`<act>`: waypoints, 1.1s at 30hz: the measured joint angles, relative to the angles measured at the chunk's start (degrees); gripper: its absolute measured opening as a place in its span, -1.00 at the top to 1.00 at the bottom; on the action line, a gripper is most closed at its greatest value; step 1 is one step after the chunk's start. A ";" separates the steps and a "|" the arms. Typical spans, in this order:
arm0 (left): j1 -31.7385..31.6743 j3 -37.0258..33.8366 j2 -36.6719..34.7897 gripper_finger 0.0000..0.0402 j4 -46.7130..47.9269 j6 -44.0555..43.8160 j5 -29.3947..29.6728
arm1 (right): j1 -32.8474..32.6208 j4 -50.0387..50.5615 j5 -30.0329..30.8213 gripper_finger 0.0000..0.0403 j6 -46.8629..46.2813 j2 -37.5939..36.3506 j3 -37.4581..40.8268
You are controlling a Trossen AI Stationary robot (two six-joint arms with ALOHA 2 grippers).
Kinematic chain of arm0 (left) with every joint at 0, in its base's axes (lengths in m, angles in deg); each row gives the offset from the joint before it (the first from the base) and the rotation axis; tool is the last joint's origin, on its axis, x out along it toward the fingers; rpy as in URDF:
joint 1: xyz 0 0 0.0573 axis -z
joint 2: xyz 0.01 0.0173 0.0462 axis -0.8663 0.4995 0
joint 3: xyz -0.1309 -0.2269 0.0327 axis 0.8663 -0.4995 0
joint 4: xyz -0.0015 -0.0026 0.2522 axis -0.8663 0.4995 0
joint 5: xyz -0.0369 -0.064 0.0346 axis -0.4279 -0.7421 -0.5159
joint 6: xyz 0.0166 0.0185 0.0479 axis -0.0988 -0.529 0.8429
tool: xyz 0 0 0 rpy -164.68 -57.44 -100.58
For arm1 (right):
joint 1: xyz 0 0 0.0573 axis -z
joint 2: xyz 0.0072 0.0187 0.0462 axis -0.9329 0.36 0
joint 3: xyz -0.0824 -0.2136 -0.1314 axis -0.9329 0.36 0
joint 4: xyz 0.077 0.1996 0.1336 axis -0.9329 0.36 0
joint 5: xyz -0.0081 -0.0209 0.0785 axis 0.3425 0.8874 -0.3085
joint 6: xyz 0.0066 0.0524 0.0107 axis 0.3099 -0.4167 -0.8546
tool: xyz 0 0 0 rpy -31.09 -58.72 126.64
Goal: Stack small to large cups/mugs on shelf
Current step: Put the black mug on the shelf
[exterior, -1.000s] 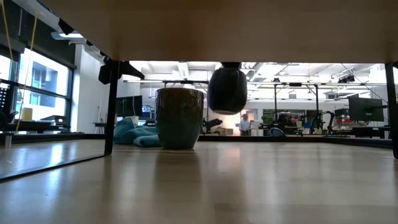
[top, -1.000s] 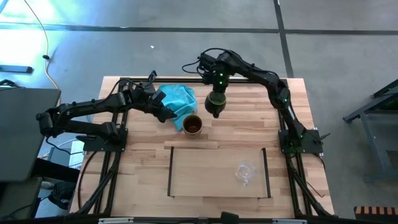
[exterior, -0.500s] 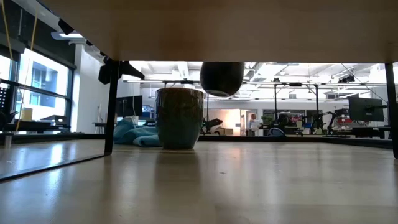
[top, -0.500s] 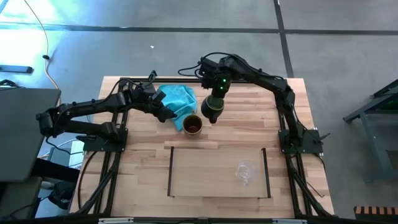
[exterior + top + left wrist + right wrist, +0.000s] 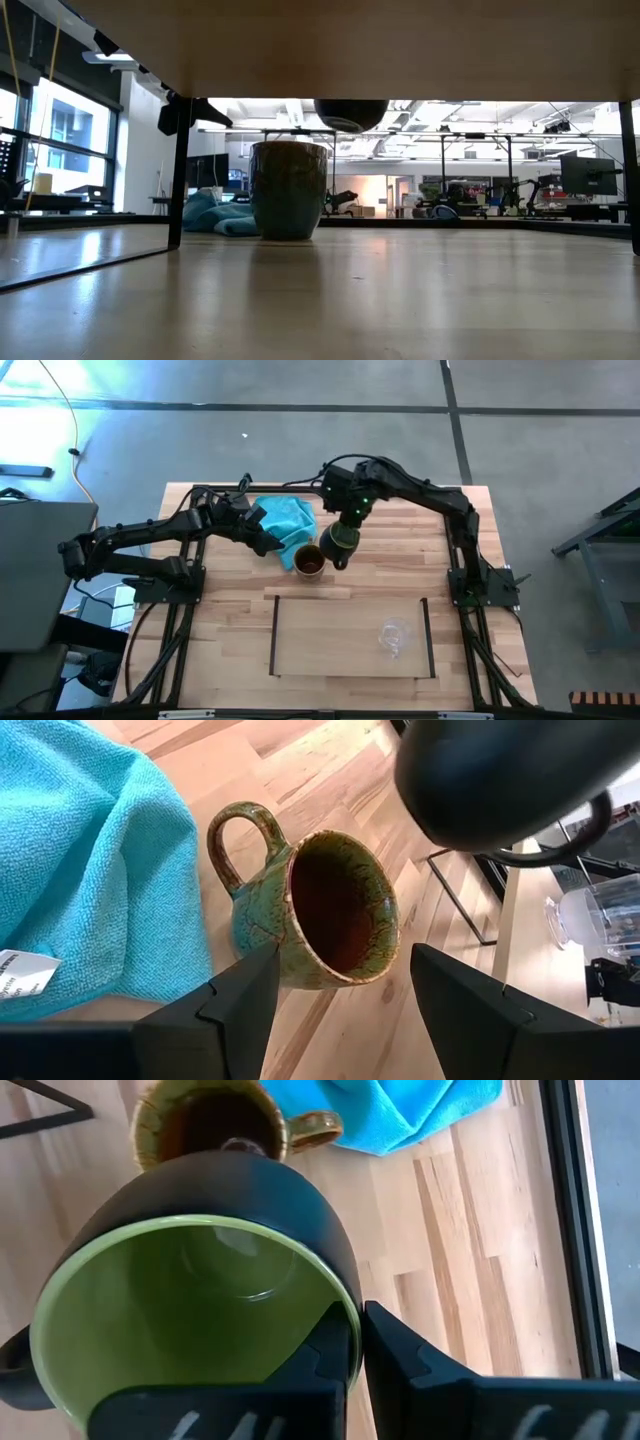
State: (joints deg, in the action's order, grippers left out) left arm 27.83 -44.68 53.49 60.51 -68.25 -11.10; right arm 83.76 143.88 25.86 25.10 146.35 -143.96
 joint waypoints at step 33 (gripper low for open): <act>0.00 0.00 -0.01 -0.07 -0.35 -2.10 -0.48 | -14.78 0.03 -0.06 1.00 -11.63 -6.93 -0.02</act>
State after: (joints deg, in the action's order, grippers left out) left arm 27.83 -44.68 53.48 60.16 -70.35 -11.58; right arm 68.97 143.91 25.80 13.47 139.42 -143.98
